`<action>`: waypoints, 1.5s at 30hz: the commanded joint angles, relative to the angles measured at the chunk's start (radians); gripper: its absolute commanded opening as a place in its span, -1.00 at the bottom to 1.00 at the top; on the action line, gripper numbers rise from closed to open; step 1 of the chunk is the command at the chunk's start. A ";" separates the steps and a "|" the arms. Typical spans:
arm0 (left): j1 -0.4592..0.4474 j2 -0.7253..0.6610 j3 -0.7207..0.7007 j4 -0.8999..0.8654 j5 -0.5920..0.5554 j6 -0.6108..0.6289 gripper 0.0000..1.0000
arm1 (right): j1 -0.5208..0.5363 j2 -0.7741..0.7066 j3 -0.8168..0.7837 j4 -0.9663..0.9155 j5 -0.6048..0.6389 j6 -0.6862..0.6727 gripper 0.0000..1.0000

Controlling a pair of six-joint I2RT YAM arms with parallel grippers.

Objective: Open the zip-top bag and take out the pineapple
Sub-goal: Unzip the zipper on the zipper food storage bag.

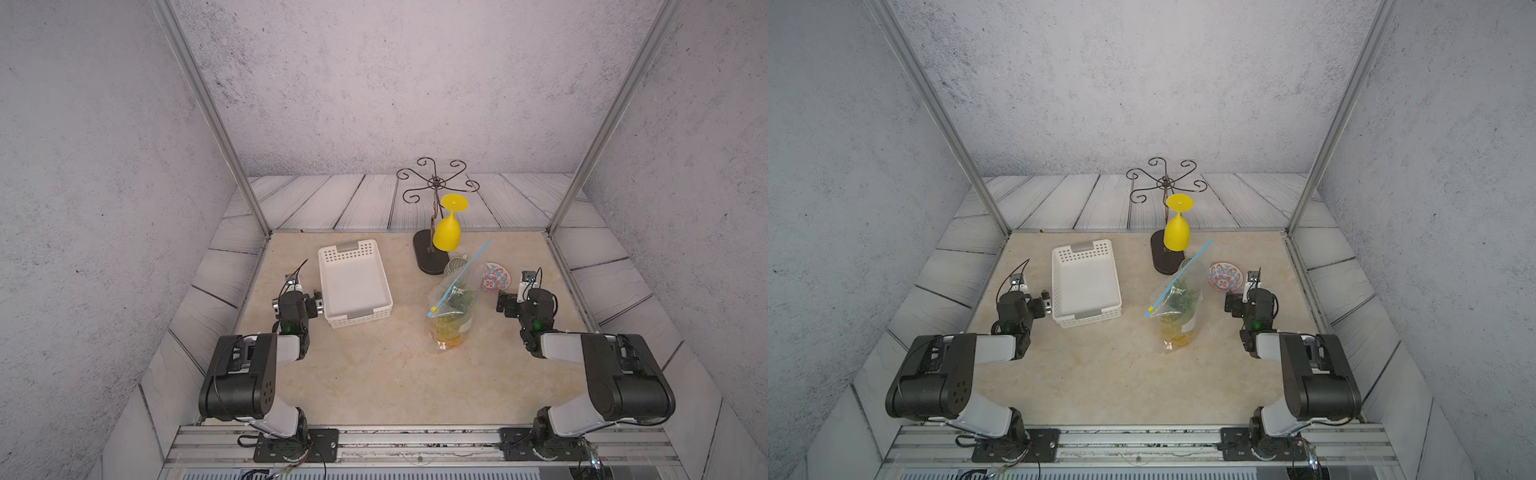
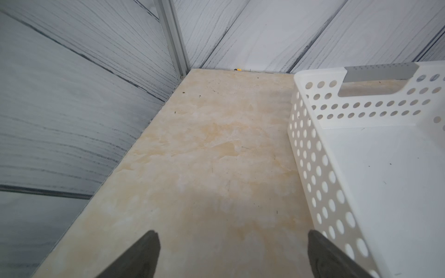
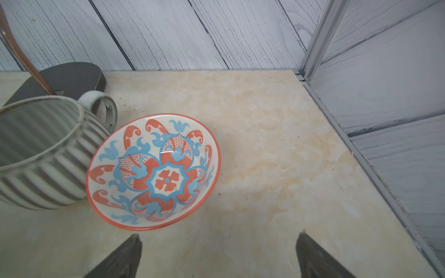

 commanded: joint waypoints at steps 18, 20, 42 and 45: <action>-0.009 -0.013 0.015 -0.004 -0.005 0.009 0.95 | 0.004 0.019 0.012 0.012 0.010 -0.008 0.98; -0.009 -0.013 0.014 -0.004 -0.005 0.008 0.94 | 0.004 0.019 0.011 0.012 0.010 -0.009 0.98; -0.080 -0.381 0.613 -0.936 -0.390 -0.626 0.94 | -0.004 -0.424 0.563 -0.941 0.238 0.957 0.98; -0.066 -0.382 0.656 -1.009 -0.176 -0.942 0.94 | 0.001 -0.388 0.626 -0.922 -0.016 0.905 0.98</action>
